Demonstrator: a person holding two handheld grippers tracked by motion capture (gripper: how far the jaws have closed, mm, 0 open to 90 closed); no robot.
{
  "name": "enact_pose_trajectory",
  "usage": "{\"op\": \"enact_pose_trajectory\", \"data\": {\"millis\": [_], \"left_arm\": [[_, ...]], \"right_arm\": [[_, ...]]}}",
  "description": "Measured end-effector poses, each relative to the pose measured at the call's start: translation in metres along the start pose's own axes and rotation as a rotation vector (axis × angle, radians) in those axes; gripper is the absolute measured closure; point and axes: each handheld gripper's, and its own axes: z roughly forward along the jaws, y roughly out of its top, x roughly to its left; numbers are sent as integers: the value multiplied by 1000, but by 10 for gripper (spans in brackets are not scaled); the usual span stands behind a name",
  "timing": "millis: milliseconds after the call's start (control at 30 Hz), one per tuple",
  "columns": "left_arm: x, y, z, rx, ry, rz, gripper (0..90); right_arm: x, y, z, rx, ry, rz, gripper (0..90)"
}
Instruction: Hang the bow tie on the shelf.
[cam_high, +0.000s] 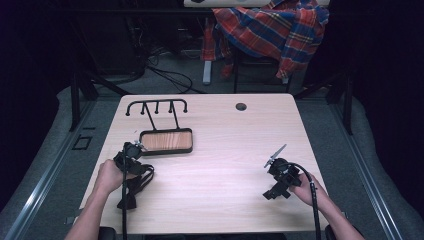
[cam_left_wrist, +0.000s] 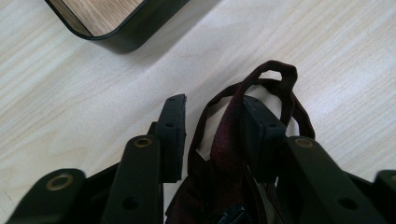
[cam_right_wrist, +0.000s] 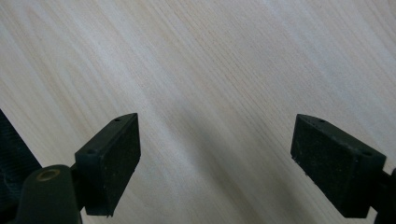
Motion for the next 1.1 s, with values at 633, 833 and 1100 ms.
{"op": "enact_pose_trajectory", "data": {"millis": [633,833,1100], "left_arm": [[-3,-2,4,55,21,49,784],[-3,-2,5,67,24,49,788],[-3,-3,5,68,23,53,850]], "right_arm": [[1,0,0,-2,0,0,158],[1,0,0,3,-3,-6,158],[1,0,0,1,1,-2,158]]}}
